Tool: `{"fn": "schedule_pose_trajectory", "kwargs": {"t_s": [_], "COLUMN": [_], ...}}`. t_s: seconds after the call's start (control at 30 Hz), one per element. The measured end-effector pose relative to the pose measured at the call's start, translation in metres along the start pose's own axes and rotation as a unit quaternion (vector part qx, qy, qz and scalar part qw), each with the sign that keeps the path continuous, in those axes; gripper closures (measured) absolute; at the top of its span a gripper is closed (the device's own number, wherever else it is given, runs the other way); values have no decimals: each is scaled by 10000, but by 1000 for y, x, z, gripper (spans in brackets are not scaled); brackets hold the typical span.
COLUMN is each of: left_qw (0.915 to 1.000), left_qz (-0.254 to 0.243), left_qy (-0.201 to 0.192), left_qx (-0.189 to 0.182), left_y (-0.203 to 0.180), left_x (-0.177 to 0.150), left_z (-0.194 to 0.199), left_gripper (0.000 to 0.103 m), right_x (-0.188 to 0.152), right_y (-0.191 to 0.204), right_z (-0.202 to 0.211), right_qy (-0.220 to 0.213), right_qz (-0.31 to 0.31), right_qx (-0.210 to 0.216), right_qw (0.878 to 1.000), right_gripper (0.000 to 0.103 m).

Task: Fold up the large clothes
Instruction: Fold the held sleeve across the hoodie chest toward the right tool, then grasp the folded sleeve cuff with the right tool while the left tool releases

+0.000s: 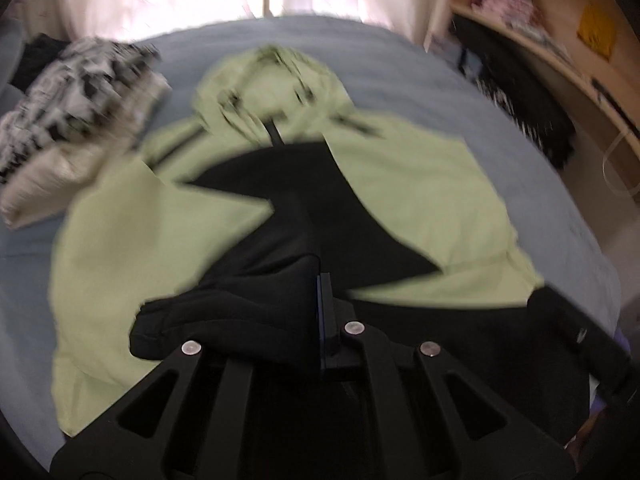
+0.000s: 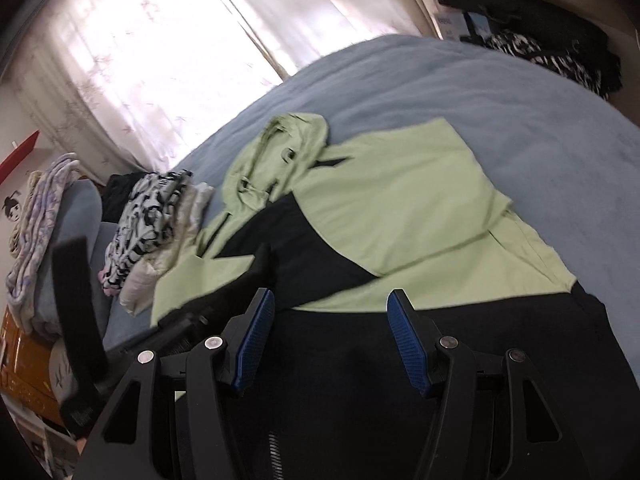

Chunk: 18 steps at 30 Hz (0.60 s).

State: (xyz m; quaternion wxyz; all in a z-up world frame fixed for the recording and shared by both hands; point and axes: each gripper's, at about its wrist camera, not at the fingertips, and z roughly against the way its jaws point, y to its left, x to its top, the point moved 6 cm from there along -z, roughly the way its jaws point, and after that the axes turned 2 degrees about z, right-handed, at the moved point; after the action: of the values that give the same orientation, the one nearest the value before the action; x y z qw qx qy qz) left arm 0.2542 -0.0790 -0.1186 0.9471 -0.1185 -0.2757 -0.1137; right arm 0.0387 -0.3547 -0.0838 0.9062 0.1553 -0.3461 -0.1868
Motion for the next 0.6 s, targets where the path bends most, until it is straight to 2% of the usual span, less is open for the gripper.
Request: {"fn": "schedule_pose_trajectory", "kwargs": {"t_s": [0.07, 0.1, 0.13, 0.17, 0.2, 0.23, 0.3, 0.43, 0.53, 0.6], "left_qw": [9997, 9995, 9992, 9987, 9982, 9973, 9953, 9949, 9958, 9975], "left_qz": [-126, -185, -236, -256, -249, -232, -203, -51, 148, 278], "left_qy": [187, 206, 201, 173, 134, 78, 81, 35, -82, -211], "left_qx": [-102, -154, -261, -401, -523, -698, -942, -1006, -905, -609], "left_y": [-6, -10, -12, -13, -13, -11, -6, 16, 44, 65], "left_x": [-11, -14, -16, -18, -16, -16, -18, -27, -42, -54], "left_z": [-8, -9, -7, -4, 0, 7, 18, 40, 60, 69], "left_gripper": [95, 83, 63, 54, 37, 29, 28, 28, 28, 28], "right_x": [-3, -4, -5, -6, -6, -7, -9, -10, -12, -13], "right_y": [-7, -9, -8, -11, -8, -1, 4, 39, 63, 80], "right_z": [-9, -12, -15, -16, -21, -26, -31, -50, -56, -60], "right_qy": [101, 140, 165, 192, 212, 230, 287, 430, 554, 636], "right_qz": [-51, -55, -48, -37, -20, -4, 67, 318, 659, 948], "right_qx": [15, 31, 48, 80, 99, 114, 175, 314, 382, 410], "right_qw": [9999, 9999, 9998, 9998, 9997, 9997, 9994, 9981, 9956, 9926], "right_gripper": [43, 43, 43, 43, 43, 43, 43, 43, 43, 43]}}
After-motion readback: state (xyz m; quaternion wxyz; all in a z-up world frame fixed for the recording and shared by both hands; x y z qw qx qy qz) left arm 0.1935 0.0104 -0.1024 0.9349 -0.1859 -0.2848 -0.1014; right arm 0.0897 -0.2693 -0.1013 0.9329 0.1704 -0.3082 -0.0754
